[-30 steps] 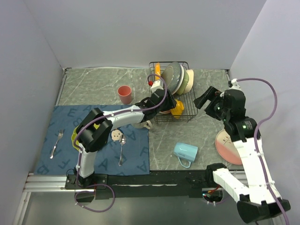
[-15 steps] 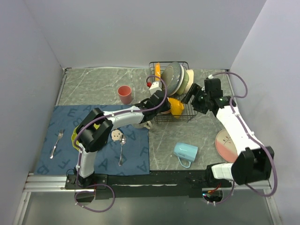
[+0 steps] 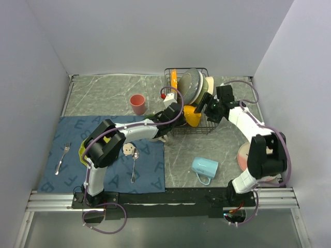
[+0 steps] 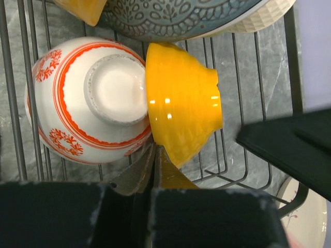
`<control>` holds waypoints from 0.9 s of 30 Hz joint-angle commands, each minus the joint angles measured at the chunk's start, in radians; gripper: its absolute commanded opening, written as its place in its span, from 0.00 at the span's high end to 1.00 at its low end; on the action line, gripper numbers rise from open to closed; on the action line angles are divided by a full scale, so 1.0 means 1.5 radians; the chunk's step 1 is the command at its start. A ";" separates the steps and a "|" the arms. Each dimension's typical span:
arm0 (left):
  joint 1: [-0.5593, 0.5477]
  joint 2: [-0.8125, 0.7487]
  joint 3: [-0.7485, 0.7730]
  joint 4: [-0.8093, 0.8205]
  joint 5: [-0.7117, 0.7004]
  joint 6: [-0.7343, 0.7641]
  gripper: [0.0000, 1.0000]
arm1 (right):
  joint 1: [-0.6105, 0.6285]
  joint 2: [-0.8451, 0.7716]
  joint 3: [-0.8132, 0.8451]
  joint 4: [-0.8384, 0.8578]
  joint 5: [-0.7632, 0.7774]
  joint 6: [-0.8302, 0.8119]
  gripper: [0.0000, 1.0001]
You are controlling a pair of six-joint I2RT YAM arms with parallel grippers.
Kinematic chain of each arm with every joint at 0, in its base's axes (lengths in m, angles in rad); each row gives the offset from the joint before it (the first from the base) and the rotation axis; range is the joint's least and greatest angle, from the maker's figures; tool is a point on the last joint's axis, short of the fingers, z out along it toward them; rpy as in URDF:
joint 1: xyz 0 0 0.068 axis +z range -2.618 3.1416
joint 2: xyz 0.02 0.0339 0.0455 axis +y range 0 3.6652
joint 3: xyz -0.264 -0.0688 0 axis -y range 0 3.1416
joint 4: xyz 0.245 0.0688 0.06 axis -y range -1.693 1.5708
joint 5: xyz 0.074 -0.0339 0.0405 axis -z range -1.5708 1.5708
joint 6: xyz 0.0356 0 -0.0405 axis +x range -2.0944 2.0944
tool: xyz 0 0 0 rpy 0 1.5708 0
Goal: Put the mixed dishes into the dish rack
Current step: Place the bowl upside down on the dish rack
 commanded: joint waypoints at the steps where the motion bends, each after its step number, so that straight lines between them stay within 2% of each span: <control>1: 0.002 -0.004 -0.018 -0.009 0.002 0.004 0.98 | 0.004 0.056 0.049 0.030 0.006 -0.009 0.08; 4: 0.003 -0.006 -0.020 -0.008 0.005 0.005 0.98 | 0.007 0.083 0.059 0.037 0.002 -0.008 0.08; 10: 0.004 -0.005 -0.020 -0.004 0.015 0.004 0.99 | 0.008 0.086 0.028 0.124 -0.004 0.014 0.09; 15: 0.004 -0.001 -0.017 -0.004 0.020 0.003 0.99 | 0.008 0.113 0.043 0.121 0.007 0.017 0.10; 23: 0.004 -0.002 -0.016 0.000 0.027 0.004 0.99 | 0.008 0.134 0.042 0.128 -0.007 0.017 0.22; 27: 0.004 -0.002 -0.017 -0.002 0.029 0.004 0.99 | 0.006 0.141 0.038 0.138 -0.015 0.021 0.32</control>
